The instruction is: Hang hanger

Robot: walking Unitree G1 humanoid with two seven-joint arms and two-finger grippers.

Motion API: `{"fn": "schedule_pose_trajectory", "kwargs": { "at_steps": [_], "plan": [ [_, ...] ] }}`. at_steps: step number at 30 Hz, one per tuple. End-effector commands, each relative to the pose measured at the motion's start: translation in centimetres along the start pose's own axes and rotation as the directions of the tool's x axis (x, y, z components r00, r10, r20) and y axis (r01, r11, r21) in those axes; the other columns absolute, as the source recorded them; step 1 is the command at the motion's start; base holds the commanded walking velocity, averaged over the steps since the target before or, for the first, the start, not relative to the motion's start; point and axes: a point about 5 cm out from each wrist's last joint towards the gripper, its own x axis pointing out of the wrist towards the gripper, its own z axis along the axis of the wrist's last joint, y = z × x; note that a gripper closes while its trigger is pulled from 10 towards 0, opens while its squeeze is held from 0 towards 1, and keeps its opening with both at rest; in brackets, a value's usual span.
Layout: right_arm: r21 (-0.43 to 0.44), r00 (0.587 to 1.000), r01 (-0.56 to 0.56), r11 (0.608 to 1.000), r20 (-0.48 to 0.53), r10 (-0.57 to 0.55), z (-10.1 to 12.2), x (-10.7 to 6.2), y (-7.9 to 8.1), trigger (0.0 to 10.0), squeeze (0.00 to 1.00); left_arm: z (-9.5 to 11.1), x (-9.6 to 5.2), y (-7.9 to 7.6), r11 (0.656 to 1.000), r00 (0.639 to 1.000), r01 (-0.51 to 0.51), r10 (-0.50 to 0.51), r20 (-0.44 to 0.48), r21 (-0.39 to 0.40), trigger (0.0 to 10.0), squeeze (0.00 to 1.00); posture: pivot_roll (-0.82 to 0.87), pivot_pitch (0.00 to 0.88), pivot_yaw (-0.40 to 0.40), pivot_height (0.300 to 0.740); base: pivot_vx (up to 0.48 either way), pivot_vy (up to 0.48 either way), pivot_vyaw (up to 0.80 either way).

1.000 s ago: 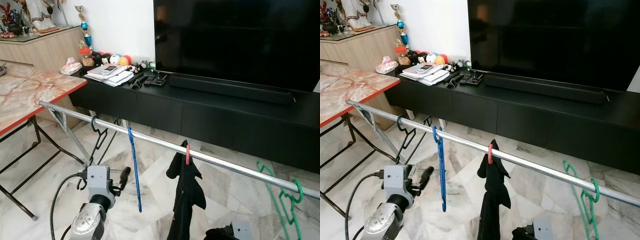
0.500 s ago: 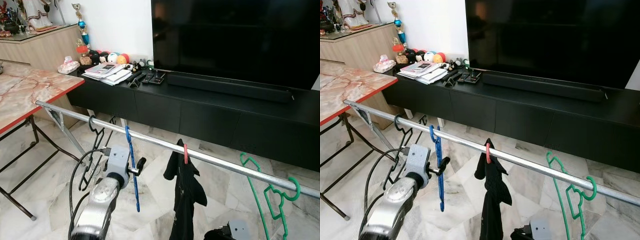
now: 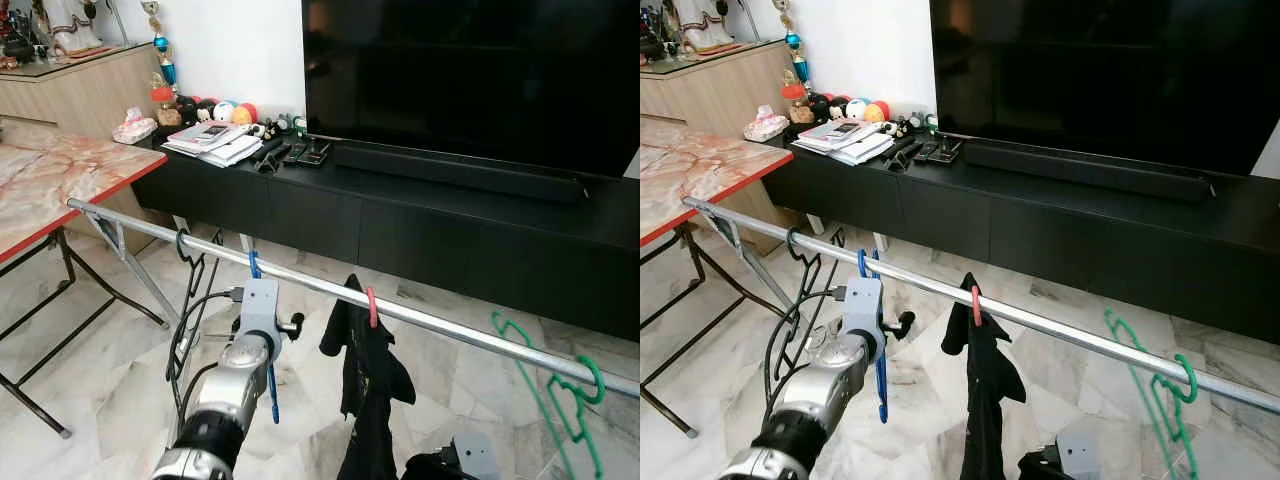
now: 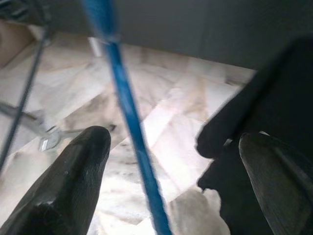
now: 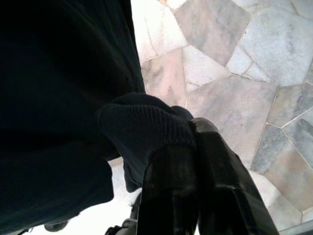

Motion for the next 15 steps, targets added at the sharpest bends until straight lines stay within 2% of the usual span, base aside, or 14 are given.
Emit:
{"fn": "schedule_pose_trajectory", "kwargs": {
  "at_steps": [1,6,7,13,14,15],
  "plan": [
    [-0.006,1.0,-0.001,1.0,0.011,0.001,0.46,0.11,-0.04,10.0,0.0,0.1,0.3,0.32,0.999,0.999,-0.046,0.046,-0.009,-0.025,10.0,0.0,0.07,0.0,0.018,0.74,0.0,0.0,0.0],
    [-0.008,1.0,-0.001,1.0,0.011,0.001,0.43,0.1,-0.06,10.0,0.0,0.23,0.66,0.71,0.996,0.997,-0.079,0.078,-0.016,-0.038,10.0,0.0,0.07,0.0,0.018,0.74,0.0,0.0,0.0],
    [-0.01,1.0,-0.002,1.0,0.009,0.002,0.41,0.1,-0.09,10.0,0.0,0.15,0.84,0.83,0.994,0.997,-0.076,0.074,-0.026,-0.073,10.0,0.0,0.06,0.0,0.017,0.74,0.0,0.0,0.0],
    [-0.021,1.0,-0.001,1.0,0.007,0.001,0.32,0.05,-0.26,10.0,0.0,-0.31,1.21,1.24,0.989,0.995,-0.094,0.089,-0.054,-0.113,10.0,0.0,0.04,0.0,0.008,0.74,0.0,0.0,0.0],
    [-0.022,1.0,-0.001,1.0,0.007,0.001,0.32,0.05,-0.28,10.0,0.0,-0.31,1.24,1.28,0.988,0.995,-0.096,0.09,-0.054,-0.118,5.6,0.0,0.04,0.0,0.008,0.74,0.0,0.0,0.0],
    [-0.024,1.0,0.0,1.0,0.007,0.0,0.31,0.03,-0.37,10.0,0.0,-0.38,1.28,1.28,0.986,0.994,-0.1,0.093,-0.058,-0.136,2.9,0.0,0.04,0.0,0.004,0.74,0.0,0.0,0.0]
  ]
}}
